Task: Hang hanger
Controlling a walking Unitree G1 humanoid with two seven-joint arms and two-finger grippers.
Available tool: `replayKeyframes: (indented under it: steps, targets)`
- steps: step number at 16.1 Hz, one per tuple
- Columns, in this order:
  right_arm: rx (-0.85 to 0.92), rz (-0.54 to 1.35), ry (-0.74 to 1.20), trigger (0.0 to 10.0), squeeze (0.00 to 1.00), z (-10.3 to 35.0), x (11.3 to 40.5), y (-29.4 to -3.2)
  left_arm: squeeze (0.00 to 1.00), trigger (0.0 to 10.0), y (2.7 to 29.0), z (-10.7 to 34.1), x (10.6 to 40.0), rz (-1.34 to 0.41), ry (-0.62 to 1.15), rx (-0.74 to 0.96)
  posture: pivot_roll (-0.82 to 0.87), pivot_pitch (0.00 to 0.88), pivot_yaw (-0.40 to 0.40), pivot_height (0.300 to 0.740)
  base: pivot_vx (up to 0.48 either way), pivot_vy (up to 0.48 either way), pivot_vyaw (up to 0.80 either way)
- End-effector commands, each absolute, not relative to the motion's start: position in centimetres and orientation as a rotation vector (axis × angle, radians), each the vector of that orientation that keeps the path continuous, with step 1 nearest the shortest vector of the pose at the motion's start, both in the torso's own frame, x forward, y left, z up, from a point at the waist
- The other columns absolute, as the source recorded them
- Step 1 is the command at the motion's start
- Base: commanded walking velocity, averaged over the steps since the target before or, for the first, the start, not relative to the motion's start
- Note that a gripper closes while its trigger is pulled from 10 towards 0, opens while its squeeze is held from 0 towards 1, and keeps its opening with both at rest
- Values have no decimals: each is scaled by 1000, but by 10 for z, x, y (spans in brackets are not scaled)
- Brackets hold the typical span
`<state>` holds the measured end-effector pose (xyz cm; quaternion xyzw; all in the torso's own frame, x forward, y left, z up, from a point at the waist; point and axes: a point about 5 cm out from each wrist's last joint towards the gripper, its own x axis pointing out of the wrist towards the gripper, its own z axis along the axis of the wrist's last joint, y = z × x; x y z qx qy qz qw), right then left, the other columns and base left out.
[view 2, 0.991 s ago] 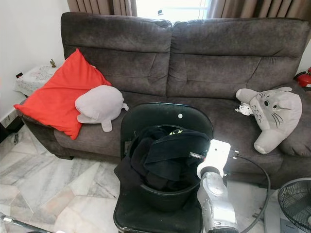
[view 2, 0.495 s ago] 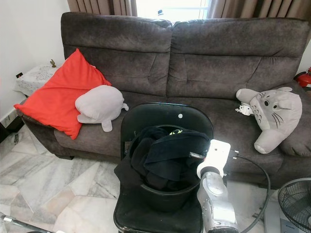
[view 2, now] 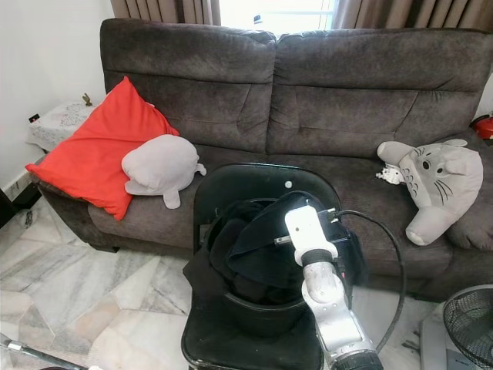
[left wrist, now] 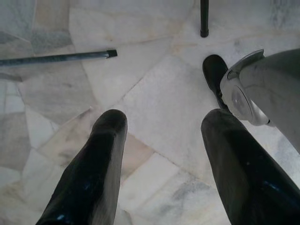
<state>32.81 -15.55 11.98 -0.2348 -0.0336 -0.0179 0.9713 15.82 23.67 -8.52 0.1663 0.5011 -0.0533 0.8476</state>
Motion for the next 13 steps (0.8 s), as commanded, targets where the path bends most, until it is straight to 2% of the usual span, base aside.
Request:
replayKeyframes:
  steps: [1, 6, 13]
  targets:
    - [-466, -73, -91, 0, 0, 123, 327, -160, 0, 10000, 240, -86, 153, -97, 1070, 353, 68, 0, 62, 740, 0, 0, 0]
    - [-336, -163, -54, 0, 0, 120, 322, -164, 0, 10000, 240, -86, 154, -94, 1068, 351, 66, 0, 60, 740, 0, 0, 0]
    - [-323, -130, -17, 0, 0, 115, 322, -160, 0, 10000, 241, -86, 154, -96, 1075, 354, 66, 0, 61, 740, 0, 0, 0]
